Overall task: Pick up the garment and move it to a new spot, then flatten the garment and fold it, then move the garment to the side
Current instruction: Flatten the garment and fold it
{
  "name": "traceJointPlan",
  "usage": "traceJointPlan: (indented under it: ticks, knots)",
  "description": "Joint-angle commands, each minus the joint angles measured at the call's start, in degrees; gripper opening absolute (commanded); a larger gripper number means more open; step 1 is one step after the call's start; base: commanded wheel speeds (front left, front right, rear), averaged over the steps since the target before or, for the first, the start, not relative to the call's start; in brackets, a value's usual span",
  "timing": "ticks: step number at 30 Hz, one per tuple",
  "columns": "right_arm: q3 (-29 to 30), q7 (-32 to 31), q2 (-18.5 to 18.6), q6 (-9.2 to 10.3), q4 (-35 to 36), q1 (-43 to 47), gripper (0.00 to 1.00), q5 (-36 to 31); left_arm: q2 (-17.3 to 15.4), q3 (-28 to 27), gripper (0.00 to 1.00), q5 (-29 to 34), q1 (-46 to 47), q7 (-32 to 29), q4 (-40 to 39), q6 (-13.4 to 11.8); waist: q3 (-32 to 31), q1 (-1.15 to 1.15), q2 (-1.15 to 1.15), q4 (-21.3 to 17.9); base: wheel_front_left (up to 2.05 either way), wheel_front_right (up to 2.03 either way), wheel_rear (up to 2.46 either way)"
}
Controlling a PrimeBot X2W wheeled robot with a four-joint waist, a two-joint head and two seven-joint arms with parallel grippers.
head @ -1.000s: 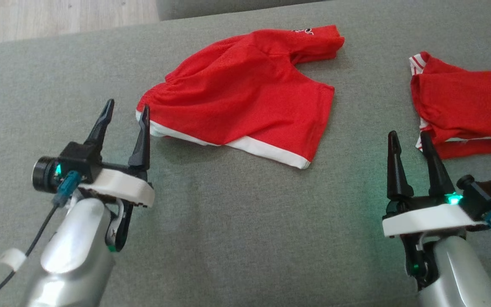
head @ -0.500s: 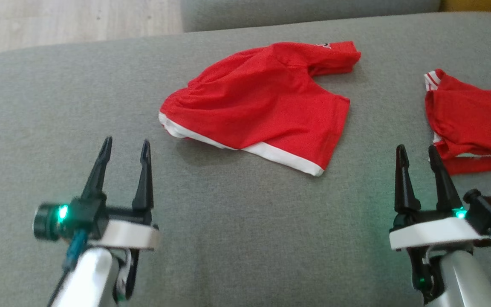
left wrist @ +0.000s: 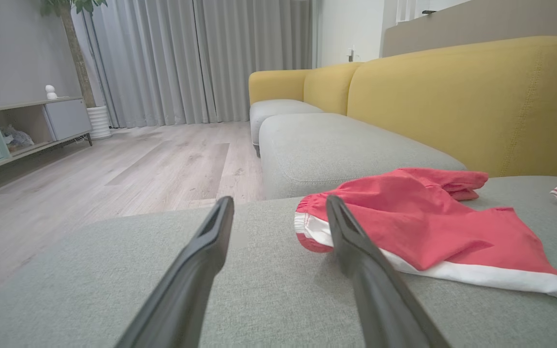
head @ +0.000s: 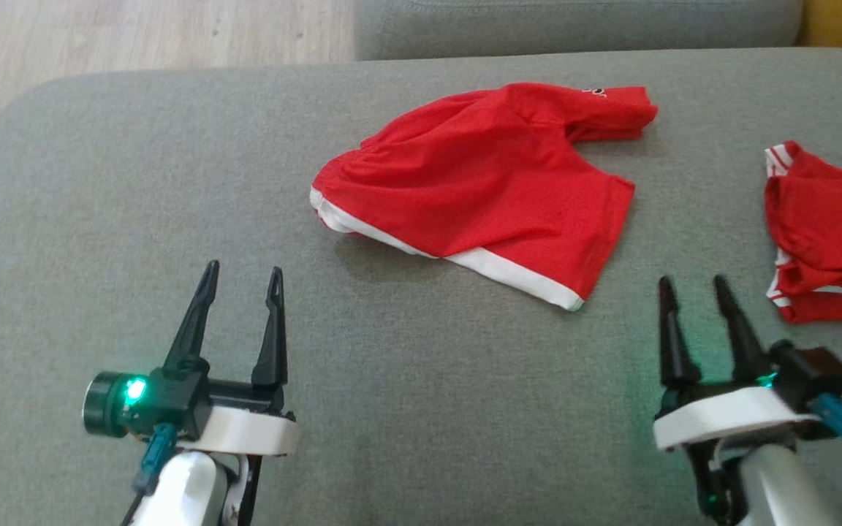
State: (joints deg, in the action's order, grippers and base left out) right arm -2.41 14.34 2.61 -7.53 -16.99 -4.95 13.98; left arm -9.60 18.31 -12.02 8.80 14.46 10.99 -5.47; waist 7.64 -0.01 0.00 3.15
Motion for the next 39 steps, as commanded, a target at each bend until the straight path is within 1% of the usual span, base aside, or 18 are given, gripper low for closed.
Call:
traceJointPlan:
  ticks: [1, 8, 12, 17, 28, 30, 35, 39]
  knots:
    - [-2.2, -0.6, 0.3, 0.04, 0.3, -0.9, 1.0, -0.9, -0.1, -2.3, 1.0, 0.7, 1.7, 0.5, -1.5, 0.3, 0.7, 0.01, 0.0, 0.6, 0.0, 0.0, 0.0]
    - [-7.1, -5.3, 0.3, 0.04, -6.6, -4.3, 1.0, -1.6, 1.6, -2.5, 1.0, 1.3, 3.1, 0.5, -0.4, 1.8, 2.7, 0.01, 0.0, 2.7, 0.0, 0.0, 0.0]
    - [-9.3, -6.4, 0.3, 0.04, -9.6, -6.3, 1.0, -1.7, 2.3, -2.7, 1.0, 1.7, 3.8, 0.5, 0.3, 2.4, 3.6, 0.01, 0.0, 3.8, 0.0, 0.0, 0.0]
    - [-10.4, -6.1, 0.3, 0.04, -12.9, -8.6, 1.0, -1.9, 2.8, -3.1, 1.0, 2.2, 4.4, 0.5, 0.7, 3.0, 4.3, 0.01, 0.0, 4.7, 0.0, 0.0, 0.0]
    - [-9.9, -3.9, 0.3, 0.04, -17.7, -12.2, 1.0, -2.5, 3.6, -3.9, 1.0, 3.2, 5.0, 0.5, 1.3, 3.9, 4.9, 0.01, 0.0, 5.2, 0.0, 0.0, 0.0]
    - [-9.9, -3.6, 0.3, 0.04, -18.4, -12.5, 0.0, -2.6, 3.7, -4.1, 1.0, 3.4, 5.1, 0.5, 1.5, 4.0, 4.9, 0.01, 0.0, 5.0, 0.0, 0.0, 0.0]
    - [-9.2, -2.8, 0.3, 0.04, -19.2, -12.8, 0.0, -3.5, 3.8, -4.6, 1.0, 3.5, 5.0, 0.5, 2.0, 4.2, 4.4, 0.01, 0.0, 4.3, 0.0, 0.0, 0.0]
    - [-6.4, -2.0, 0.3, 0.04, -18.6, -12.1, 0.0, -4.8, 3.6, -5.1, 1.0, 3.4, 4.8, 0.5, 2.7, 4.6, 3.6, 0.01, 0.0, 2.9, 0.0, 0.0, 0.0]
